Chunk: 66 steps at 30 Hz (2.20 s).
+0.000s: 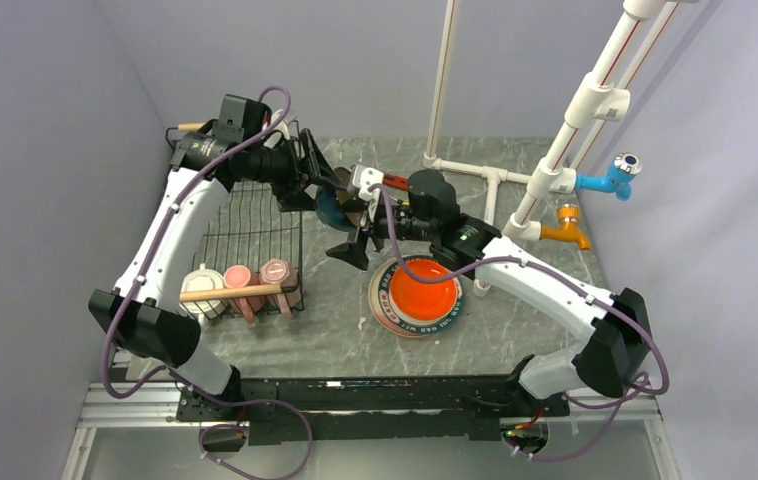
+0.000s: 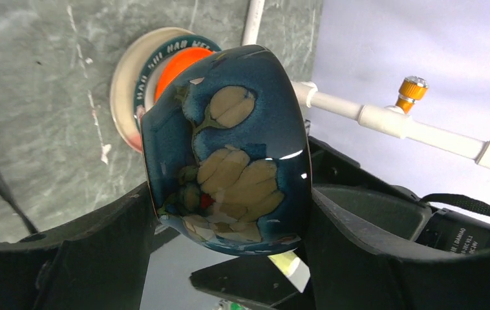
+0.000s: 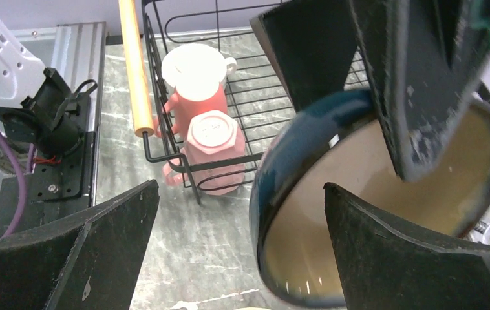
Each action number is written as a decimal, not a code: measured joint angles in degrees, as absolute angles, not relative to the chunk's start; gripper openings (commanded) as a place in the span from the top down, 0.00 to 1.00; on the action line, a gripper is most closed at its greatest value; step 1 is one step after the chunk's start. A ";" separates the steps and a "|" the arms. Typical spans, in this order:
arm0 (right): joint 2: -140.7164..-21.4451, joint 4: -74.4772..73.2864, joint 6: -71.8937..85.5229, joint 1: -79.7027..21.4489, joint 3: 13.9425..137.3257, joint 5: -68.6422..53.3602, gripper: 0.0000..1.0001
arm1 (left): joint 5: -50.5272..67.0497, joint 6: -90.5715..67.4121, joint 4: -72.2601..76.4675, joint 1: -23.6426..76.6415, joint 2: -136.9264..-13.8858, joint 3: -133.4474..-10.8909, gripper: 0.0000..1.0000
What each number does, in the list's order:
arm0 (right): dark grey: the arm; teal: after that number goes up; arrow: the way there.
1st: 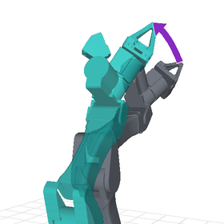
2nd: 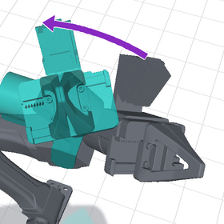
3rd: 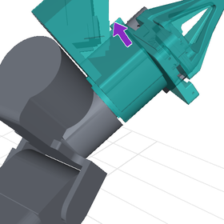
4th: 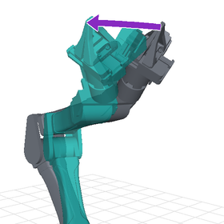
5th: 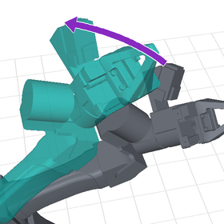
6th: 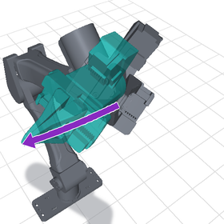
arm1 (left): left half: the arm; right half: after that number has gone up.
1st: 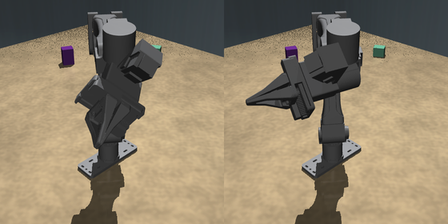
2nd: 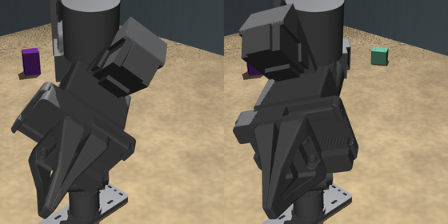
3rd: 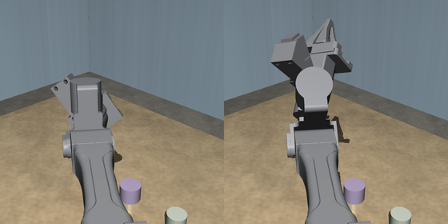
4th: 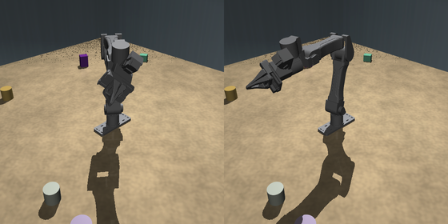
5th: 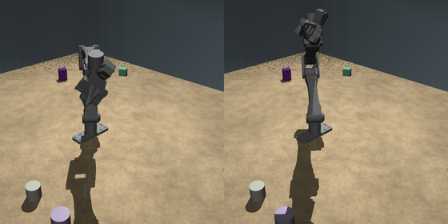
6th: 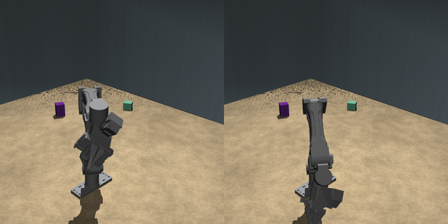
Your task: Load the mixed dishes into the dish rack
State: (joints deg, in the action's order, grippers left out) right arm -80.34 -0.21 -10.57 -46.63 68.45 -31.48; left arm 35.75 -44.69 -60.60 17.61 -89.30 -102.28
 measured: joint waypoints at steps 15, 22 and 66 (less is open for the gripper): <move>-73.93 -3.27 4.08 -46.52 71.16 -0.19 0.00 | 7.73 -30.39 -78.06 14.28 -89.10 -118.08 1.00; -74.56 -10.46 8.97 -45.65 74.96 10.50 0.00 | -9.26 -25.69 -81.21 14.28 -90.32 -116.73 1.00; -86.67 -25.23 23.64 -36.77 83.02 7.18 0.00 | -46.06 -20.88 -60.07 13.91 -108.31 -84.97 1.00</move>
